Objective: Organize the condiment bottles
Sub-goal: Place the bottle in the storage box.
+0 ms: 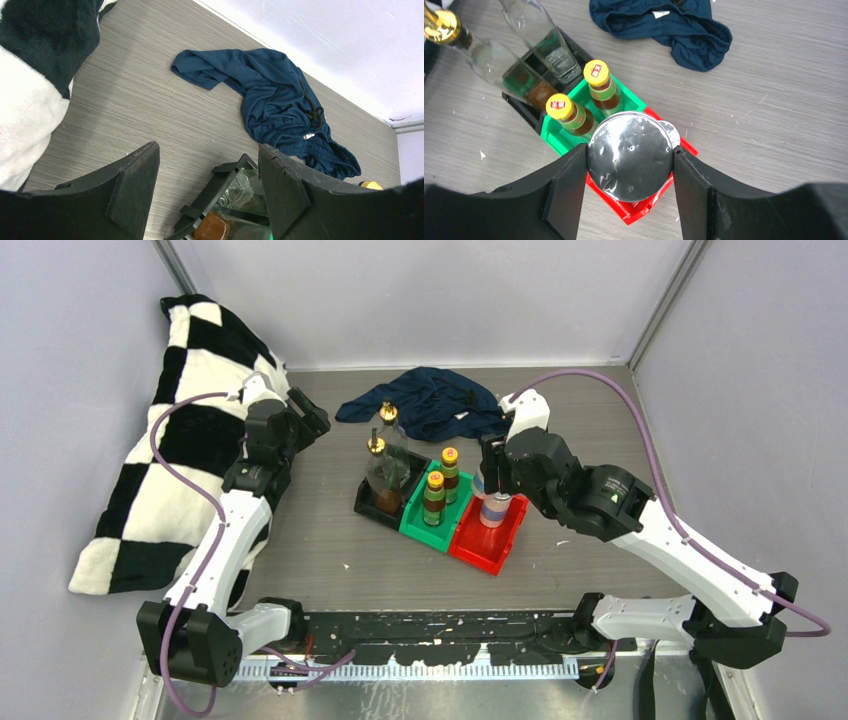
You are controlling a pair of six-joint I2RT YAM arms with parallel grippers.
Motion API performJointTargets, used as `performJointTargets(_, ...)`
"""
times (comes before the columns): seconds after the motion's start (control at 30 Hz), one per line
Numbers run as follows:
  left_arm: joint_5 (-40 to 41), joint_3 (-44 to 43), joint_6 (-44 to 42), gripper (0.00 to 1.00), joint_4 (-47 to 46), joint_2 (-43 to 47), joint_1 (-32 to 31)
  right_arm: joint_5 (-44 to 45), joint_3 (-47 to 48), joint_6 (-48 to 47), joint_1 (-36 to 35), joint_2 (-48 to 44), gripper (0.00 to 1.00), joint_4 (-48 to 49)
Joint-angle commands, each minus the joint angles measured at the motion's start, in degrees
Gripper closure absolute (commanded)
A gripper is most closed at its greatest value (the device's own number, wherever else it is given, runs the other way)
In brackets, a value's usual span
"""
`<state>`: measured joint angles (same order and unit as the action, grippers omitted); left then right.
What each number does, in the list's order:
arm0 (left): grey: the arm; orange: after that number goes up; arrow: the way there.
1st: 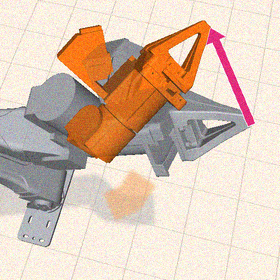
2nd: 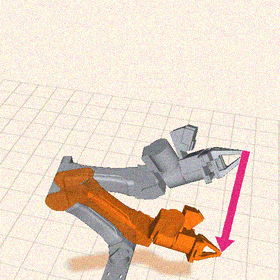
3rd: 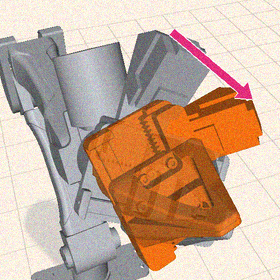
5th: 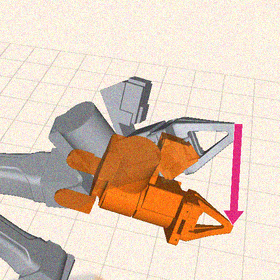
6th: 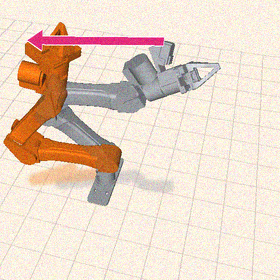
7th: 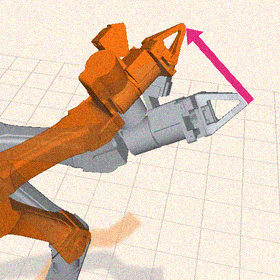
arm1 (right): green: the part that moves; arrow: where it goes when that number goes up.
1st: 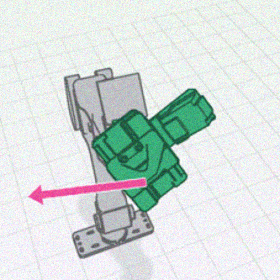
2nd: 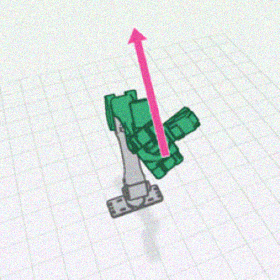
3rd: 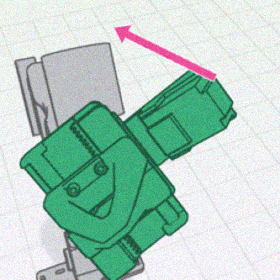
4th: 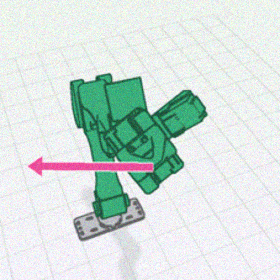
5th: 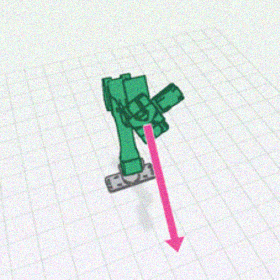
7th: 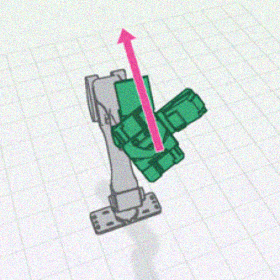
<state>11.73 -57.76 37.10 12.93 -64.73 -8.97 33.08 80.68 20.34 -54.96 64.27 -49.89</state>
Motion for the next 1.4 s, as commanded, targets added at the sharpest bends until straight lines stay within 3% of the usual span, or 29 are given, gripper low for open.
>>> performJointTargets(0.0, -0.5, 0.2, 0.2, 0.27, -2.7, 0.0, 0.2, 2.5, -0.2, 1.6, -2.1, -3.6, 0.99, 1.9)
performJointTargets(0.63, -0.2, 0.3, 0.1, 0.27, -2.6, -0.1, -0.1, 4.5, -2.4, 5.4, -11.4, -8.1, 0.99, -4.9)
performJointTargets(1.37, 0.3, 0.3, -0.2, 0.27, -2.6, 0.1, -0.4, 0.4, -6.7, 8.1, -13.8, -8.6, 0.99, -8.4)
